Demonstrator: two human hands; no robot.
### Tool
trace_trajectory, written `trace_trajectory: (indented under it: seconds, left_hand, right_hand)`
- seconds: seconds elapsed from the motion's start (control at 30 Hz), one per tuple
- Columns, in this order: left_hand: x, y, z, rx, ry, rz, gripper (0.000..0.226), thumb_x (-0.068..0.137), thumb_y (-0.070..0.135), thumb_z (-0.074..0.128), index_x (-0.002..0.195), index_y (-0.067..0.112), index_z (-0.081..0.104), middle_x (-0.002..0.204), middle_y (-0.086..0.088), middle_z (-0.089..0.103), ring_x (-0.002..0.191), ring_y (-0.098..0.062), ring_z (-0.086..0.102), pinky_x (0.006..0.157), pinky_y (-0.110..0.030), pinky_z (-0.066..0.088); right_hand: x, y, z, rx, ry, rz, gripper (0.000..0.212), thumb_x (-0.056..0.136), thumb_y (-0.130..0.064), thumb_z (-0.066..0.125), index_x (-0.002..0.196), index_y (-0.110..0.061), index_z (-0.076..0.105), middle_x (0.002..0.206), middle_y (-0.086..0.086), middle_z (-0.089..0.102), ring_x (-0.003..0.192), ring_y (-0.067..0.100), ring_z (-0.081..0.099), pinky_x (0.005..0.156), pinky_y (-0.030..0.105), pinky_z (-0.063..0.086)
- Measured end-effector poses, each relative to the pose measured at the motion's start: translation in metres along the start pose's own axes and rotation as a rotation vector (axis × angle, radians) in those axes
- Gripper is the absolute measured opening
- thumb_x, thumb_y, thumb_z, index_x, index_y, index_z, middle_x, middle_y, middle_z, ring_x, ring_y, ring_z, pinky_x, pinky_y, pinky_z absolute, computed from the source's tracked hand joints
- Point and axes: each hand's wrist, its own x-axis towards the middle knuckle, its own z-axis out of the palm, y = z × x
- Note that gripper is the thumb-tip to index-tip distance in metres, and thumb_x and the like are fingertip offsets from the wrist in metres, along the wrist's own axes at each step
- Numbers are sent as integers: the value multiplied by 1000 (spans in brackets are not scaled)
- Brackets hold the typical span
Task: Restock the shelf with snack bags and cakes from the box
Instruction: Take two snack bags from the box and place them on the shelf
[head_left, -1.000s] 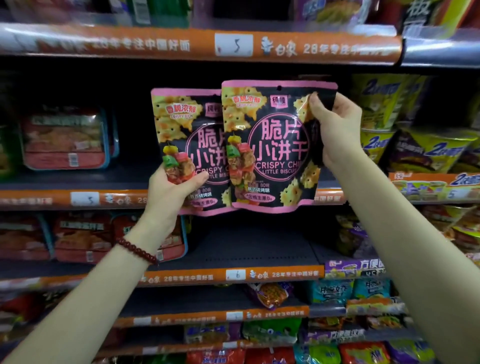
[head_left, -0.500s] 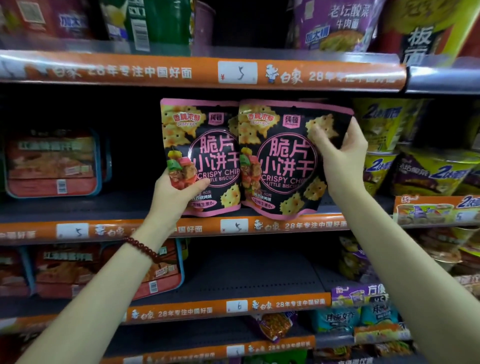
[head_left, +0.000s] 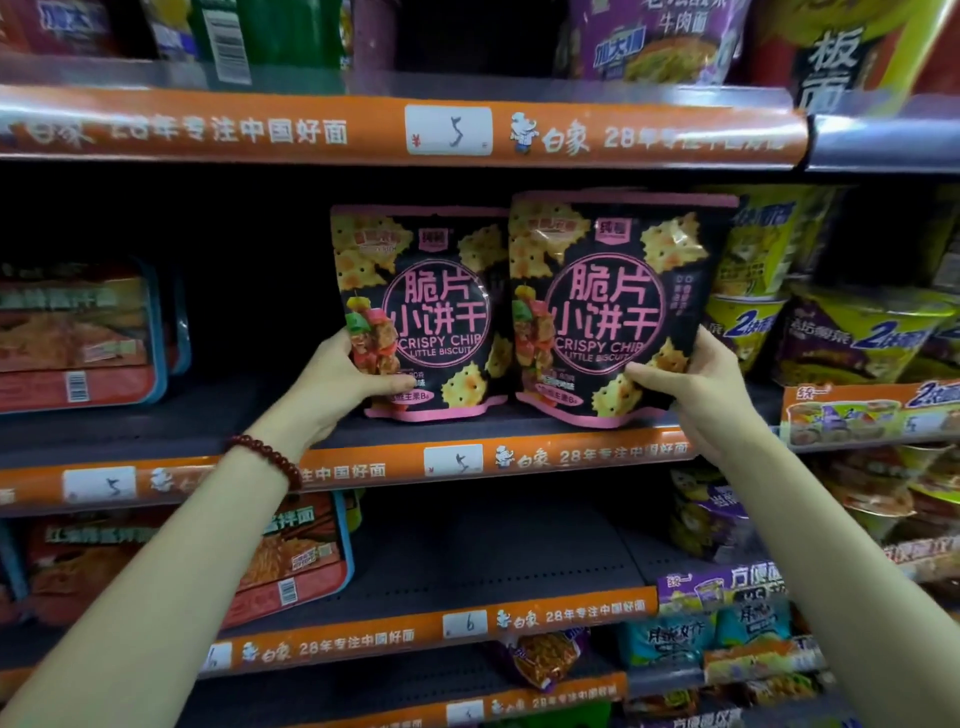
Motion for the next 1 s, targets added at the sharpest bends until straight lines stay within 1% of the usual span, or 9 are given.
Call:
trace_trajectory:
  seconds: [0.1,0.23,0.33,0.57,0.67,0.77,0.83,0.93,1.0]
  left_hand:
    - [22,1,17,14,-38,6,67,63,3,85,121,14,53,107,4,64,105,-16,61,98,-35,47]
    - [44,-4,36,39,-61,18,71,61,8,87,123,14,53,117,0,64,111,-17,60,103,-41,45]
    - [52,-8,43,49,-57,33,71,62,11,87,123,15,53,119,1,64,111,-16,60,104,-42,44]
    - [49,-4,48,17,-73,37,69,66,6,84,126,12,51,114,3,61,107,-12,57,94,-26,42]
    - [48,-5,42,-2,-79,6,64,65,3,83,121,13,54,114,-2,64,107,-16,60,97,-30,45]
    - [49,-7,41,-60,-97,-62,58,65,0,83,114,15,56,114,-8,66,109,-22,62,102,-42,46]
    - [49,-6,41,-68,-101,-89,55,66,1,83,111,17,55,114,-8,67,109,-23,63,103,-45,46]
    - [48,-4,42,-80,-102,-96,55,67,1,81,113,16,55,114,-10,67,109,-23,63,103,-45,45]
    - [44,-3,41,-69,-104,-89,55,68,1,81,114,15,55,115,-9,66,110,-23,62,104,-44,45]
  right_hand:
    - [0,-5,-12,27,-18,44,40,75,9,67,109,-12,61,104,7,72,101,24,69,84,36,58]
    - [-1,-7,-10,27,-41,48,43,63,-11,75,104,-18,62,96,1,74,94,19,71,76,29,58]
    - [0,-2,-2,-22,-2,19,40,69,-5,77,102,-21,62,98,1,74,94,18,71,81,33,56]
    - [3,-2,-5,-46,-2,16,41,72,-4,77,107,-17,61,106,5,72,98,21,70,85,39,55]
    - [4,-2,-11,-72,0,22,39,73,-7,77,109,-11,64,105,8,73,98,24,70,89,45,54]
    - [2,-2,-12,-57,24,9,37,69,-9,78,104,-10,67,102,8,74,95,24,71,90,47,54]
    - [-1,-1,-12,-21,41,-6,43,60,-20,82,100,-13,68,100,7,74,95,24,71,89,47,54]
    - [-4,0,-15,0,30,-15,68,41,-45,90,100,-16,68,102,7,74,97,24,71,85,43,55]
    - [-4,-1,-16,-1,2,-17,78,36,-51,91,103,-16,67,104,6,74,99,24,70,84,42,54]
